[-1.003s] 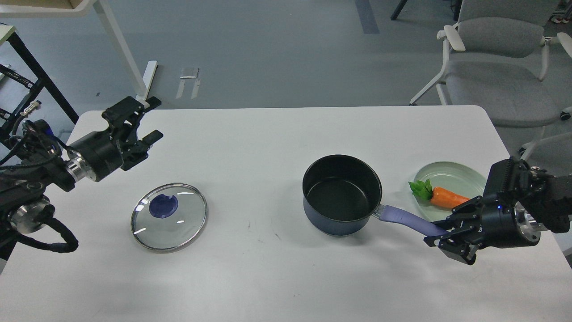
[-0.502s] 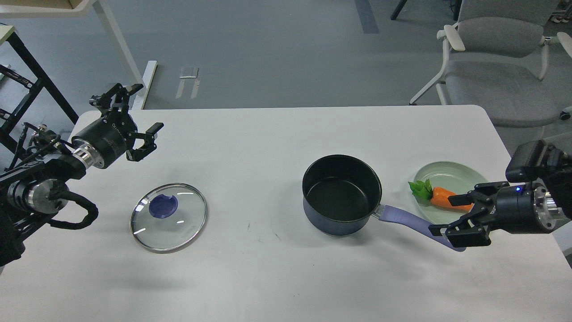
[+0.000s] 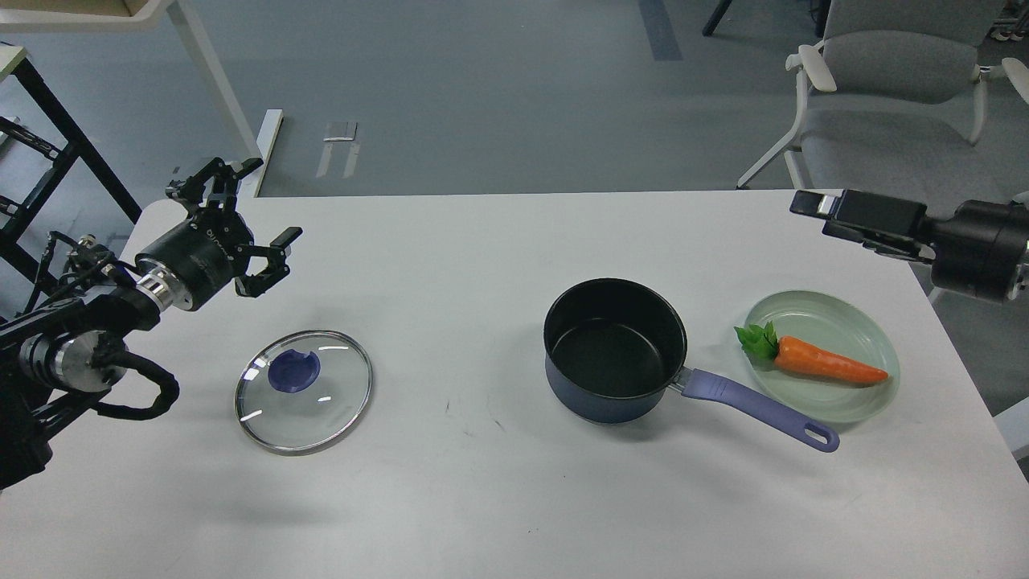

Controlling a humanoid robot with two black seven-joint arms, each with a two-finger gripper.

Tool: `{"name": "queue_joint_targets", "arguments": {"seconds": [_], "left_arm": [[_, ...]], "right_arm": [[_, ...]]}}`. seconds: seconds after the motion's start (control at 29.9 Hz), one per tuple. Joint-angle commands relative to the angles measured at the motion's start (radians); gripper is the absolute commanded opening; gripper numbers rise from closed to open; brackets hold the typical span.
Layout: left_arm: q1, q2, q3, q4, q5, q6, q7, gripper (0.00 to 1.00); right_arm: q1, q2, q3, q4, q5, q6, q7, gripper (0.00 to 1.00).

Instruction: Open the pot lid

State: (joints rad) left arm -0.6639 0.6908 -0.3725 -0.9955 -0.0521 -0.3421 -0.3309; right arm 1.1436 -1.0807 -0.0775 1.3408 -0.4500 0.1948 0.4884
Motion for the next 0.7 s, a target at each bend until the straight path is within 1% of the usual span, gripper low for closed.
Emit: {"name": "queue_joint_targets", "arguments": {"seconds": [0.0, 0.07, 0.13, 0.17, 0.23, 0.3, 0.37, 0.43, 0.5, 0.6, 0.67], "left_arm": [[0.026, -0.022, -0.037, 0.006, 0.001, 0.018, 0.006, 0.99], [0.046, -0.036, -0.08, 0.009, 0.003, 0.018, 0.018, 0.99], [0.064, -0.056, -0.114, 0.02, 0.003, 0.009, 0.026, 0.99], [0.072, -0.065, -0.124, 0.029, 0.003, 0.005, 0.036, 0.99], [0.084, -0.086, -0.149, 0.043, 0.003, 0.0, 0.075, 0.99], [0.101, -0.106, -0.175, 0.057, 0.003, -0.003, 0.122, 0.99], [0.115, -0.122, -0.198, 0.066, 0.003, -0.017, 0.144, 0.99], [0.124, -0.129, -0.206, 0.066, 0.005, -0.032, 0.145, 0.99], [0.129, -0.129, -0.206, 0.066, 0.006, -0.04, 0.145, 0.99], [0.133, -0.126, -0.207, 0.067, 0.008, -0.043, 0.145, 0.99], [0.133, -0.126, -0.206, 0.066, 0.008, -0.043, 0.145, 0.99]], "right_arm": [[-0.031, 0.077, 0.002, -0.086, 0.275, -0.021, 0.0, 0.99], [-0.064, 0.128, 0.004, -0.132, 0.4, -0.025, 0.0, 0.99], [-0.091, 0.172, 0.005, -0.167, 0.488, -0.025, 0.0, 0.99], [-0.102, 0.194, 0.007, -0.181, 0.517, -0.025, 0.0, 0.99], [-0.126, 0.234, 0.013, -0.207, 0.55, -0.025, 0.0, 0.99], [-0.166, 0.26, 0.036, -0.218, 0.554, -0.023, 0.0, 0.99], [-0.221, 0.268, 0.076, -0.209, 0.556, -0.014, 0.0, 0.99], [-0.281, 0.274, 0.146, -0.206, 0.556, -0.008, 0.0, 0.99], [-0.341, 0.294, 0.215, -0.21, 0.556, 0.027, 0.0, 0.99], [-0.386, 0.297, 0.254, -0.216, 0.556, 0.074, 0.0, 0.99], [-0.39, 0.297, 0.255, -0.219, 0.556, 0.074, 0.0, 0.99]]}}
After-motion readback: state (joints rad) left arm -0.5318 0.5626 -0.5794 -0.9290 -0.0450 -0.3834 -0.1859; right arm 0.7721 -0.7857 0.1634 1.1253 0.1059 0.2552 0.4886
